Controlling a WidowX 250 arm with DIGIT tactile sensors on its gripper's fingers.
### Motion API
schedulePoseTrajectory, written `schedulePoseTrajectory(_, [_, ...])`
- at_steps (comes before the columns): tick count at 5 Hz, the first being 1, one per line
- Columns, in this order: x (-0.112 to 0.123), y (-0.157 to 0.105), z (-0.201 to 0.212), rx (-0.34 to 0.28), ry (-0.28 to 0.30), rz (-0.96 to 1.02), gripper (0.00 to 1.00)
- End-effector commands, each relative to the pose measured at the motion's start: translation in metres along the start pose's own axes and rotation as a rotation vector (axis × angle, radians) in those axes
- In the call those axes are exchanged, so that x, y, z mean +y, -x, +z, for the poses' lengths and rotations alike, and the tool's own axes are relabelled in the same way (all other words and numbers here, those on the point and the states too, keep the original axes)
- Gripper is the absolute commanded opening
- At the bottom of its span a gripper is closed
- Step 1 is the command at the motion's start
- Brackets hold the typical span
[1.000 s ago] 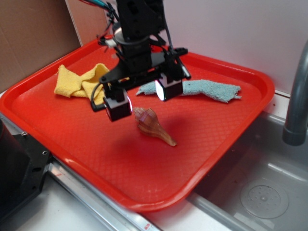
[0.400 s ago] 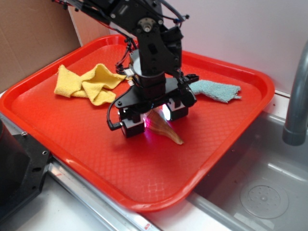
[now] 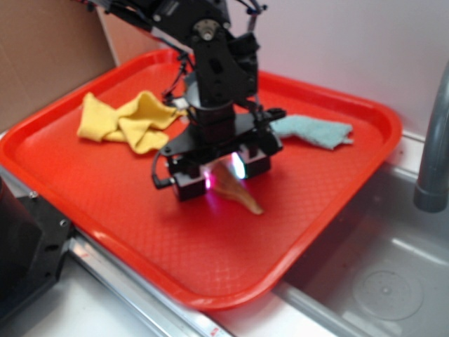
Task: Grab the shell.
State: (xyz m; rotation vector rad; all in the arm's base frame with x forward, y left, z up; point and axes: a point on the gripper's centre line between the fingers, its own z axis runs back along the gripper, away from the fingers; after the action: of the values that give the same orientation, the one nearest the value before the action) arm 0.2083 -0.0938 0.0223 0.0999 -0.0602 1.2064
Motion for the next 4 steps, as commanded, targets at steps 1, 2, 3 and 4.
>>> schedulePoseTrajectory(1, [-0.003, -0.053, 0.081, 0.121, 0.128, -0.388, 0.00])
schedulePoseTrajectory(2, [0.004, -0.067, 0.112, 0.170, 0.214, -0.534, 0.00])
schedulePoseTrajectory(3, [0.013, -0.083, 0.140, 0.184, 0.252, -0.663, 0.00])
schedulePoseTrajectory(4, [0.024, -0.088, 0.165, 0.113, 0.265, -0.756, 0.00])
